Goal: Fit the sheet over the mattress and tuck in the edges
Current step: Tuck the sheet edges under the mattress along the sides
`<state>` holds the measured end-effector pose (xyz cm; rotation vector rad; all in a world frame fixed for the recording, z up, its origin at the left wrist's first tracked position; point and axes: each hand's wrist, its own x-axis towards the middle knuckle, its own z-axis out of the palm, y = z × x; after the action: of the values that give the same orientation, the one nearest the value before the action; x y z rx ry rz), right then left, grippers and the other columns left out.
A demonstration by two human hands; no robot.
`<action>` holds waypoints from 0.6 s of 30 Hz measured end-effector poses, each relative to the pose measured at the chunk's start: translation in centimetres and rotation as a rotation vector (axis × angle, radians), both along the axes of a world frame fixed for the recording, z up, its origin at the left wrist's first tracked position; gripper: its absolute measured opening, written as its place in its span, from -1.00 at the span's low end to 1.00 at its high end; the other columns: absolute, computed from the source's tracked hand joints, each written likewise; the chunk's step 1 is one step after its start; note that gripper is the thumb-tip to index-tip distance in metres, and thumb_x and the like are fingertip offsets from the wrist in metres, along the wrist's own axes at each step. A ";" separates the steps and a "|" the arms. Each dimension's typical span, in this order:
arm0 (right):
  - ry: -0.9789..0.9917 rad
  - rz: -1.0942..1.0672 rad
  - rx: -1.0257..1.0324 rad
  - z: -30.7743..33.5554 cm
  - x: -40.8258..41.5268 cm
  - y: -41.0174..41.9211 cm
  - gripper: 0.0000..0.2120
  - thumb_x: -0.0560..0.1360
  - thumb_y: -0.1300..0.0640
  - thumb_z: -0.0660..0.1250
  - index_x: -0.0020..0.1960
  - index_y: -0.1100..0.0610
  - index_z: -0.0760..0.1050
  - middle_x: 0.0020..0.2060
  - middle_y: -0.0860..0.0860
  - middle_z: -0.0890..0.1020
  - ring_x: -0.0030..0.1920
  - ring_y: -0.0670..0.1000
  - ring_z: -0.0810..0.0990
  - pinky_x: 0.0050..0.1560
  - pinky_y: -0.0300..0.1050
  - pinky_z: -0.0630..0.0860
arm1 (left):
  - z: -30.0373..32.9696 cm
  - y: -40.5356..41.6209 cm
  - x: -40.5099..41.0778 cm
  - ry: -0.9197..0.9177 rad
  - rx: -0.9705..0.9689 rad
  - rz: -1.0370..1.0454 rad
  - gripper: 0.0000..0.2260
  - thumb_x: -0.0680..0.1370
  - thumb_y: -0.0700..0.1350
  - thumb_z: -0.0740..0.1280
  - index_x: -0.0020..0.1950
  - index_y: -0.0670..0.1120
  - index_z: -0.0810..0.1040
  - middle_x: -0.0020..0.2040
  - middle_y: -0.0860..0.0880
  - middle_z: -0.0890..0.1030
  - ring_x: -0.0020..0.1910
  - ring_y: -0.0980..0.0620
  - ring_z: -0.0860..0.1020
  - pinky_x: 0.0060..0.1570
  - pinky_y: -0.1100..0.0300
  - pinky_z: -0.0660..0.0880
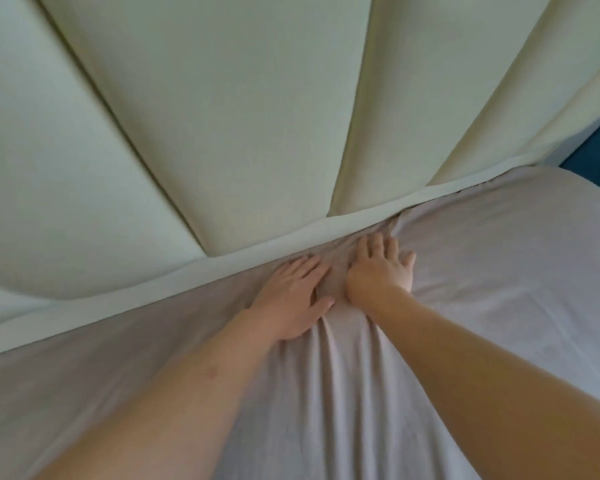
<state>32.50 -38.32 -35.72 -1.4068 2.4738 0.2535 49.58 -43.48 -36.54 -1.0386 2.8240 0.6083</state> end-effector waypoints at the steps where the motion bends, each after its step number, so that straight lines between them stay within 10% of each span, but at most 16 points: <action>1: -0.052 0.096 -0.048 0.0 3.4 -0.1 -0.38 0.64 -0.11 -0.16 0.66 -0.02 -0.17 0.65 0.05 -0.15 0.62 0.20 -0.22 0.52 0.36 -0.12 | -0.1 0.2 3.4 -0.036 -0.052 0.016 -0.35 0.64 0.28 0.07 0.67 0.12 -0.03 0.67 0.08 -0.02 0.64 0.06 -0.02 0.60 0.06 -0.09; 10: -0.218 0.390 -0.033 -0.7 26.9 -2.2 -0.16 0.54 -0.43 -0.10 0.65 -0.04 -0.25 0.62 0.19 -0.23 0.61 0.19 -0.32 0.48 0.42 -0.33 | 2.9 -1.7 26.8 -0.281 0.008 0.086 -0.05 0.42 0.51 0.22 0.66 0.15 -0.08 0.66 0.18 -0.10 0.63 0.13 -0.05 0.56 0.07 0.00; 18: -0.118 0.322 -0.111 -1.7 28.6 -1.8 -0.10 0.49 -0.50 -0.17 0.65 -0.03 -0.25 0.64 0.10 -0.12 0.63 0.13 -0.22 0.54 0.36 -0.23 | 2.6 -2.9 34.4 -0.254 -0.060 0.080 -0.13 0.43 0.51 0.17 0.63 0.15 0.03 0.58 0.18 0.14 0.50 0.04 0.23 0.40 0.04 0.25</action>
<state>61.07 -40.15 -37.37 -1.8112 2.1899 0.0953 84.02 -46.39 -33.98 -1.1528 2.6060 0.3688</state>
